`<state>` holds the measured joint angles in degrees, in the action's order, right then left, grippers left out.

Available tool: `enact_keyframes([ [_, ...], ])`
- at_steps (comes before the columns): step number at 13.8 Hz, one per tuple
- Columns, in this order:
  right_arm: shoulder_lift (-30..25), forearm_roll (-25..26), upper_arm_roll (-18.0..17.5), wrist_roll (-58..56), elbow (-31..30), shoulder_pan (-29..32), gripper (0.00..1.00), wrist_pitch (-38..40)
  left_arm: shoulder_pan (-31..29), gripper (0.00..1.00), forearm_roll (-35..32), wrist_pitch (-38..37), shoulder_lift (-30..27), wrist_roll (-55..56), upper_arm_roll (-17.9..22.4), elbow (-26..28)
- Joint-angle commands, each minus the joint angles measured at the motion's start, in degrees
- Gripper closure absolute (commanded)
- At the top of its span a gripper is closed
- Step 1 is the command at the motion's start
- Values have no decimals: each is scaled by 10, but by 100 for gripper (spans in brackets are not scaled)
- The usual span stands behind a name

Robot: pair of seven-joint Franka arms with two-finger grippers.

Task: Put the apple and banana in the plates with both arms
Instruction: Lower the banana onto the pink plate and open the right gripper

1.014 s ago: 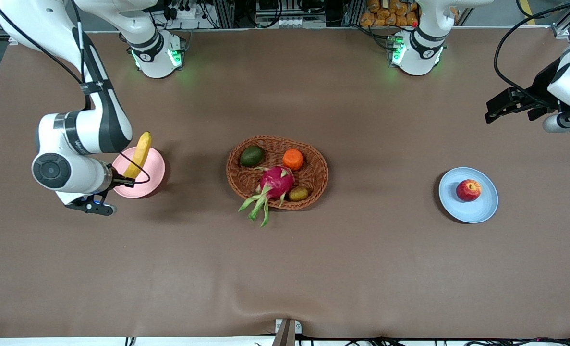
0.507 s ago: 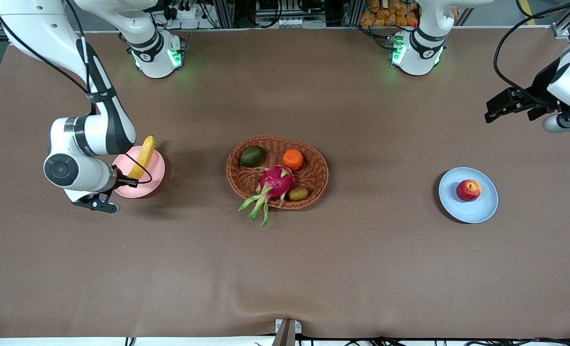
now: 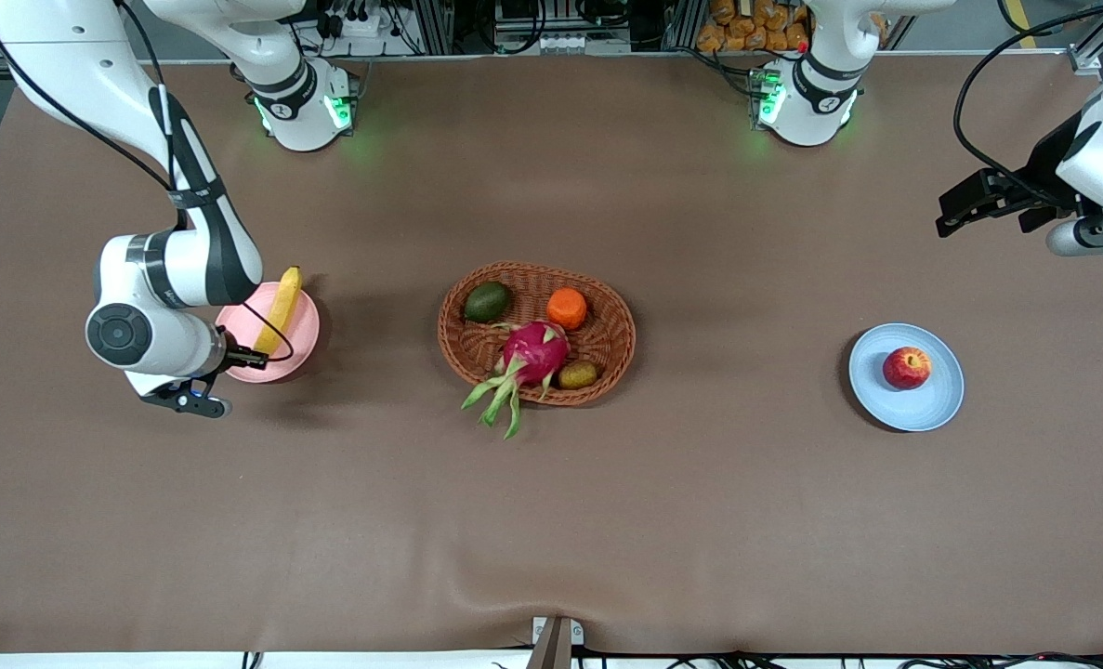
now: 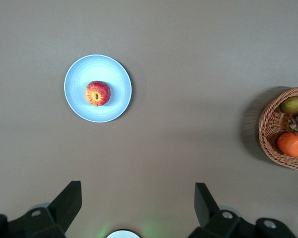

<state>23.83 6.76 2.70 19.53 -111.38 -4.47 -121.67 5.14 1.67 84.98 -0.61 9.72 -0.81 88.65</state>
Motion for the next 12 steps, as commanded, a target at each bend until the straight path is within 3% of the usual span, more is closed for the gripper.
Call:
enact_keyframes([
  [1,-4,6,-13,-4,64,10,0,82,-1,0,10,-8,-4,-10,0,-1],
  [5,-12,-18,-26,-3,178,-4,0,237,-2,0,9,-8,-4,-9,-1,-1],
  [8,-36,-29,-27,-4,251,-14,0,306,-1,0,9,-8,-4,-10,-1,-1],
  [12,-111,-29,-34,-41,268,-14,0,332,0,0,10,-8,-4,-9,-2,-1],
])
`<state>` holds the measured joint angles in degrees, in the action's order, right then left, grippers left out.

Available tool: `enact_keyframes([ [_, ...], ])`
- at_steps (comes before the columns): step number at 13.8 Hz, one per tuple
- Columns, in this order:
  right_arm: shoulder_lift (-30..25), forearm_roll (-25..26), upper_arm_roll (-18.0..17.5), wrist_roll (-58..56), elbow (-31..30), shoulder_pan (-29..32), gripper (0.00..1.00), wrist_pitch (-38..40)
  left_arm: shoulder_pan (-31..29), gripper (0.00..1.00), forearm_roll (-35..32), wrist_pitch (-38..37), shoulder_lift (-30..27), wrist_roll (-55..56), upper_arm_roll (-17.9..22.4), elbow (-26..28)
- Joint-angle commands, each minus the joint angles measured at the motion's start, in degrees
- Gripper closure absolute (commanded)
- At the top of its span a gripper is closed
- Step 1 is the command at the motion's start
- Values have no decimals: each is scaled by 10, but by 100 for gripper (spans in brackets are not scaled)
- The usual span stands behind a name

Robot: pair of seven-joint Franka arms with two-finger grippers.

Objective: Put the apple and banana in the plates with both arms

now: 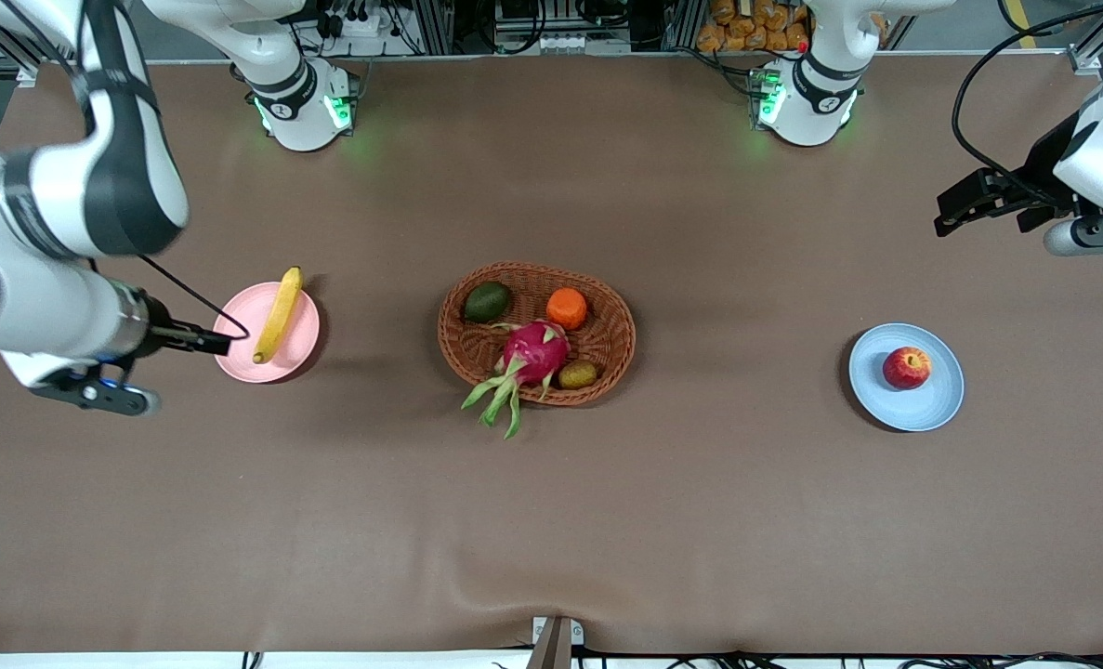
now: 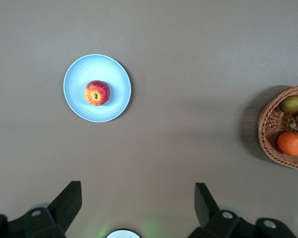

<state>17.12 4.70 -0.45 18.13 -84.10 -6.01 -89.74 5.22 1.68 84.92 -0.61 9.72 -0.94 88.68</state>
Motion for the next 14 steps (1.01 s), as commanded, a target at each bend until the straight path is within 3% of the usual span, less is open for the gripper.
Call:
enact_keyframes([
  [1,-64,-9,-4,-46,-5,1,0,30,0,0,10,-7,-4,-9,0,-1],
  [7,-209,-20,-3,-101,-48,7,0,70,0,0,7,-8,-4,-8,1,-2],
  [14,-245,-58,0,-181,-85,47,0,60,3,0,2,-11,-4,-6,0,-1],
])
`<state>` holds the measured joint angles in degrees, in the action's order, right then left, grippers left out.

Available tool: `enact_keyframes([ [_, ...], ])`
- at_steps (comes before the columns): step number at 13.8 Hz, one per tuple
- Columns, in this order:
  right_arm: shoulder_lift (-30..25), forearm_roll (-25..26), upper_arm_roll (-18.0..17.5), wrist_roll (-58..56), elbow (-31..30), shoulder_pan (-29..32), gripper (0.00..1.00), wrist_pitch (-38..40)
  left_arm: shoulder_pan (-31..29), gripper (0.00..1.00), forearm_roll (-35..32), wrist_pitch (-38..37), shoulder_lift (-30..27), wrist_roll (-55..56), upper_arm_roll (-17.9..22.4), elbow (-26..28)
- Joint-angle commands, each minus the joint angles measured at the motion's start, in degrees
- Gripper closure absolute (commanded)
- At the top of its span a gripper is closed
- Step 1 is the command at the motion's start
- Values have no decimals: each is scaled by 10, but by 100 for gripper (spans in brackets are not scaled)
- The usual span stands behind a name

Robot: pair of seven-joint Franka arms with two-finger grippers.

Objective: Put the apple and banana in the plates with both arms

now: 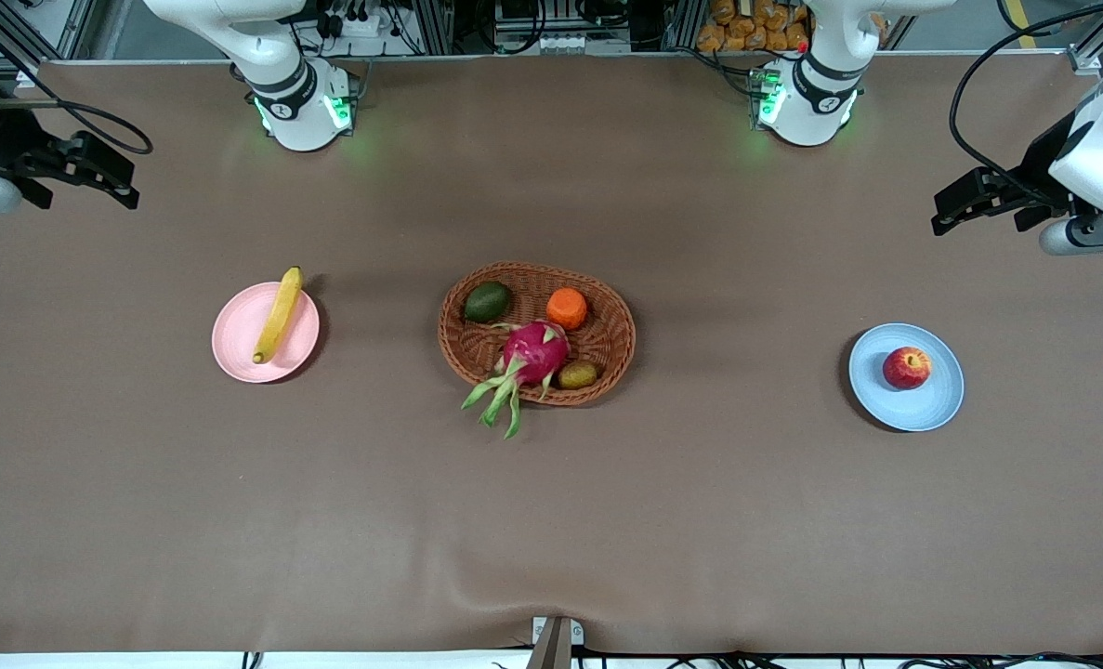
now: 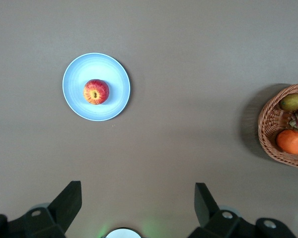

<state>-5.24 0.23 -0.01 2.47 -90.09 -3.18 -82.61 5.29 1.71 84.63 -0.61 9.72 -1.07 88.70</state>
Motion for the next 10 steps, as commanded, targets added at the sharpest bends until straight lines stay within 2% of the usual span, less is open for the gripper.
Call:
enact_keyframes([
  [1,-22,-14,-4,-25,-25,20,0,-12,2,0,1,-8,-4,-7,1,-1],
  [10,-19,-13,-3,-26,-25,20,0,-16,2,0,3,-7,-2,-7,1,-1],
])
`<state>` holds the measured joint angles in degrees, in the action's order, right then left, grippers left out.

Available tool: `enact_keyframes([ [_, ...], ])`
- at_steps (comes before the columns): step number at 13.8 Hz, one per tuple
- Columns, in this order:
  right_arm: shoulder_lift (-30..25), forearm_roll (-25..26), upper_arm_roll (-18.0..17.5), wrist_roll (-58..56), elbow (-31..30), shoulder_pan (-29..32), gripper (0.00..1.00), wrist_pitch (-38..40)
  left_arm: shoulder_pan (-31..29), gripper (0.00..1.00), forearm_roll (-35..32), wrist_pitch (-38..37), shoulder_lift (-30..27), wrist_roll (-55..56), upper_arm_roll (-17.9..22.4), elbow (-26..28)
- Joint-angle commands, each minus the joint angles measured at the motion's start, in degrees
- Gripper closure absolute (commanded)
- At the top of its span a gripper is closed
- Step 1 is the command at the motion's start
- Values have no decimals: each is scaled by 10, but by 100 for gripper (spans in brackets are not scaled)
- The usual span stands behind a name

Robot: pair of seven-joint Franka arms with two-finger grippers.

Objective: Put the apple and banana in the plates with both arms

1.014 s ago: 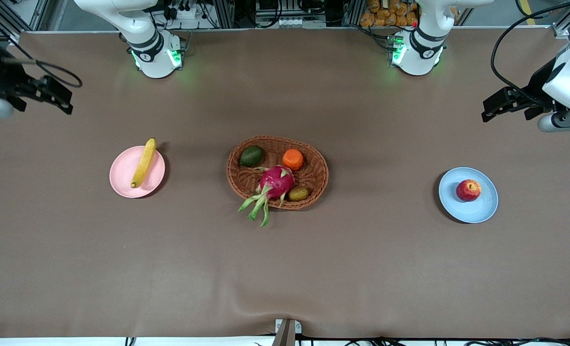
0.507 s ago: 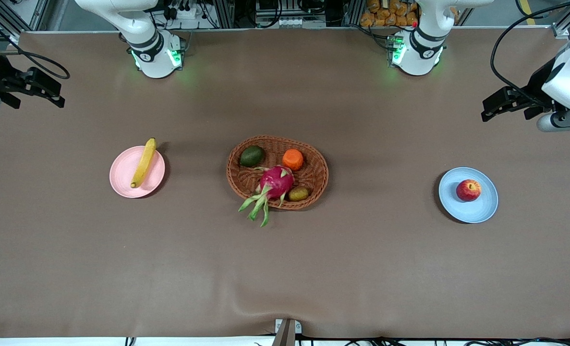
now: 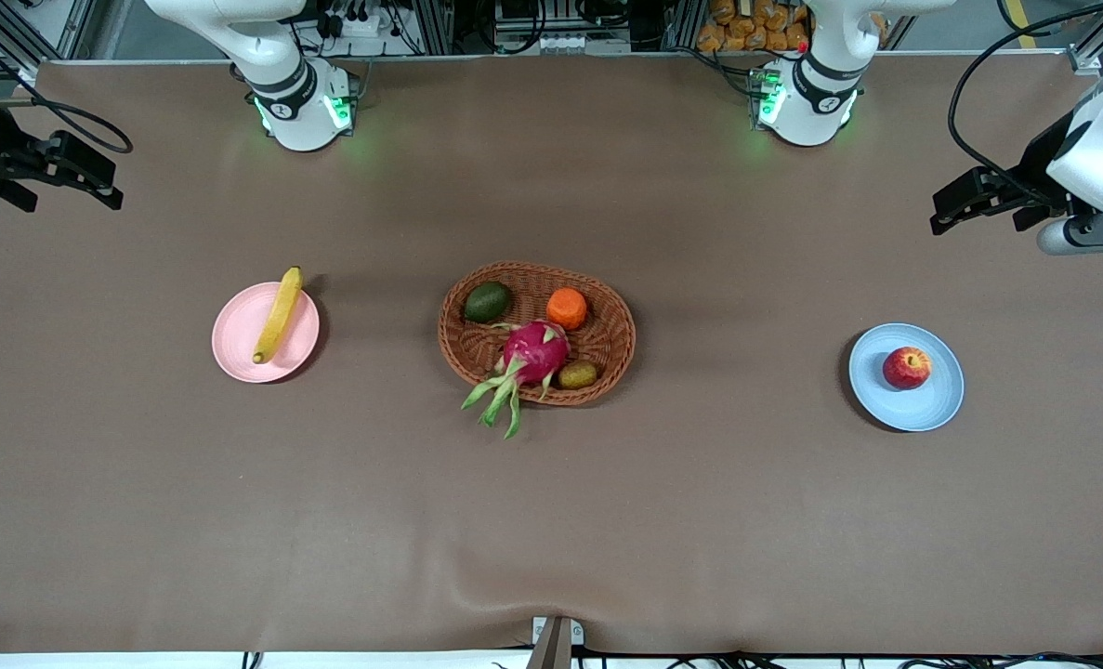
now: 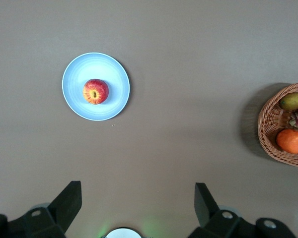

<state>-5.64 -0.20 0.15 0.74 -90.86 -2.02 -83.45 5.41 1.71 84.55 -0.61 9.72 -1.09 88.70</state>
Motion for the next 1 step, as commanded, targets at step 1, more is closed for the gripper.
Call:
enact_keyframes([
  [1,-14,-9,-4,-7,-17,7,0,-7,3,0,3,-6,-2,-4,1,-1],
])
